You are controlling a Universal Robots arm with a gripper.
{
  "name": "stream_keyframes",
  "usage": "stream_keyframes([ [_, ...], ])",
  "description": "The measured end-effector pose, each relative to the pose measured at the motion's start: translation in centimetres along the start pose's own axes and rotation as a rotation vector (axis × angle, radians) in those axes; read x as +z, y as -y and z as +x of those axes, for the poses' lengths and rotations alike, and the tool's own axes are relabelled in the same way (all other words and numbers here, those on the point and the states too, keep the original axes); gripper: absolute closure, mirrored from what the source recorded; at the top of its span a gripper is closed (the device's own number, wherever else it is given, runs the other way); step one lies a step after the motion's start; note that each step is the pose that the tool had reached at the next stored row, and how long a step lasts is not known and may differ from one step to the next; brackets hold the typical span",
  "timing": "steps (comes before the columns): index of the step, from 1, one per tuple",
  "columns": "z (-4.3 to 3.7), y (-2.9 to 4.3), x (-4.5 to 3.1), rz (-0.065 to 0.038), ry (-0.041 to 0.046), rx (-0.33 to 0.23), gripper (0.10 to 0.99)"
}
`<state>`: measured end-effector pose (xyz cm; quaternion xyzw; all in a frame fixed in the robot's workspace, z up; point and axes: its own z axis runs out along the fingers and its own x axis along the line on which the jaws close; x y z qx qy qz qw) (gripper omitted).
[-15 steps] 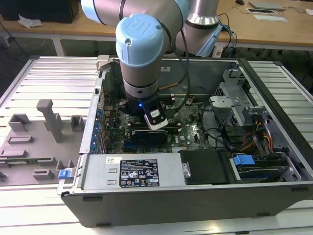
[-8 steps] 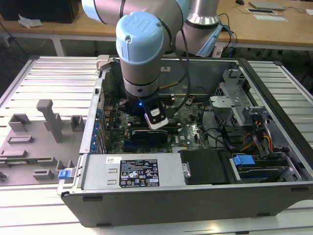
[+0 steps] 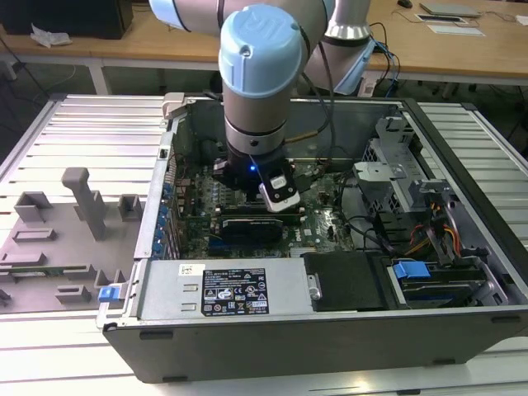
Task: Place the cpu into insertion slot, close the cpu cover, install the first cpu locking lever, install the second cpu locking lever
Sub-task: 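Install the second cpu locking lever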
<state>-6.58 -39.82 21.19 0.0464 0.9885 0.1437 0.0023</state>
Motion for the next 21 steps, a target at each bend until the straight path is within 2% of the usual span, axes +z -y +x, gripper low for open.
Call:
stream_keyframes([
  [1,-0.42,-0.04,0.01,0.008,-0.007,0.003,0.98],
  [2,-0.76,-0.07,0.02,0.022,-0.0124,0.005,0.98],
  [5,-1.34,-0.26,0.06,0.046,-0.0156,0.007,0.98],
  [8,-2.04,-0.68,0.18,0.055,-0.0169,0.007,0.98],
  [10,-2.32,-1.25,0.35,0.065,-0.0167,0.008,0.98],
  [11,-2.34,-2.07,0.6,0.085,-0.0152,0.007,0.98],
  [12,-2.28,-2.7,0.78,0.109,-0.0132,0.007,0.98],
  [13,-2.24,-3.13,0.91,0.125,-0.0117,0.007,0.98],
  [14,-2.22,-3.43,1.0,0.134,-0.011,0.007,0.98],
  [16,-2.15,-4.11,1.2,0.149,-0.0095,0.007,0.98],
  [18,-2.04,-5.28,1.55,0.164,-0.0081,0.007,0.98],
  [21,-2.0,-5.72,1.56,0.171,-0.0074,0.007,0.98],
])
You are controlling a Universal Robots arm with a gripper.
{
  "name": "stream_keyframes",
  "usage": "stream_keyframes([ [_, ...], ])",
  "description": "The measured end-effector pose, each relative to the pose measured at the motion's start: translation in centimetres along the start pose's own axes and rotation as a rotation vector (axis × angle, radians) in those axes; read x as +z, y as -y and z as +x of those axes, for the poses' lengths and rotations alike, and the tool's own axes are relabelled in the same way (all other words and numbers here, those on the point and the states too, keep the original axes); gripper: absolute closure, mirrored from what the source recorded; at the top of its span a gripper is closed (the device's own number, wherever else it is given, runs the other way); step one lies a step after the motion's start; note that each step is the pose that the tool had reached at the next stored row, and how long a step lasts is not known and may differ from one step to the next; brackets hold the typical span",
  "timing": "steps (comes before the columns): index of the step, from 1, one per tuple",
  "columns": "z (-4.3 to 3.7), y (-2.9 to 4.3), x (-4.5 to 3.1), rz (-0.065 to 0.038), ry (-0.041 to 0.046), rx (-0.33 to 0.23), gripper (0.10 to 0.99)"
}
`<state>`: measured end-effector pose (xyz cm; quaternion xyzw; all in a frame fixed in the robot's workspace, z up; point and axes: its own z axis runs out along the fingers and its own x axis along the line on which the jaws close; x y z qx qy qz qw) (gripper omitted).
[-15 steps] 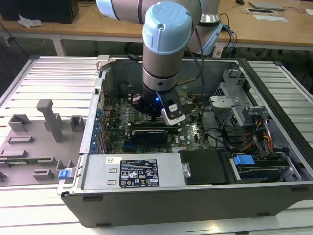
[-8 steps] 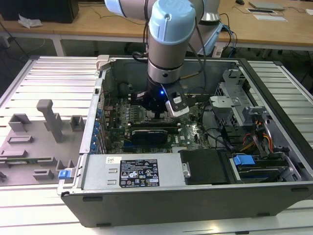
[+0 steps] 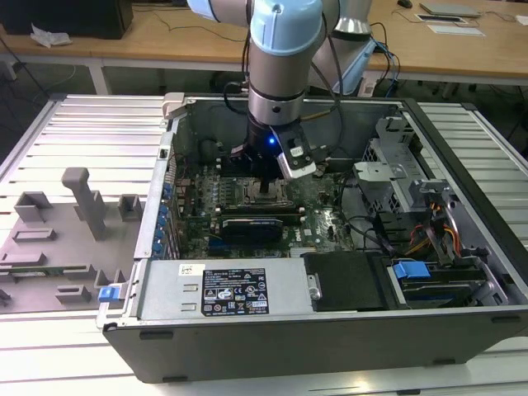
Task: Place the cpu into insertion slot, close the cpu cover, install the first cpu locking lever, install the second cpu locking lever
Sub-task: 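Install the second cpu locking lever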
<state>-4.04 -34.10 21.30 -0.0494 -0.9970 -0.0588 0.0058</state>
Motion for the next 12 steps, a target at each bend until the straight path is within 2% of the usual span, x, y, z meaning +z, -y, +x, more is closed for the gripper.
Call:
stream_keyframes([
  [1,0.0,-0.01,-0.12,0.002,0.0001,0.0,0.98],
  [3,0.02,-0.14,-0.69,0.013,0.0014,0.0,0.98],
  [5,0.02,-0.19,-0.81,0.019,0.002,0.0,0.98],
  [12,0.02,-0.19,-0.82,0.023,0.0023,0.0,0.98],
])
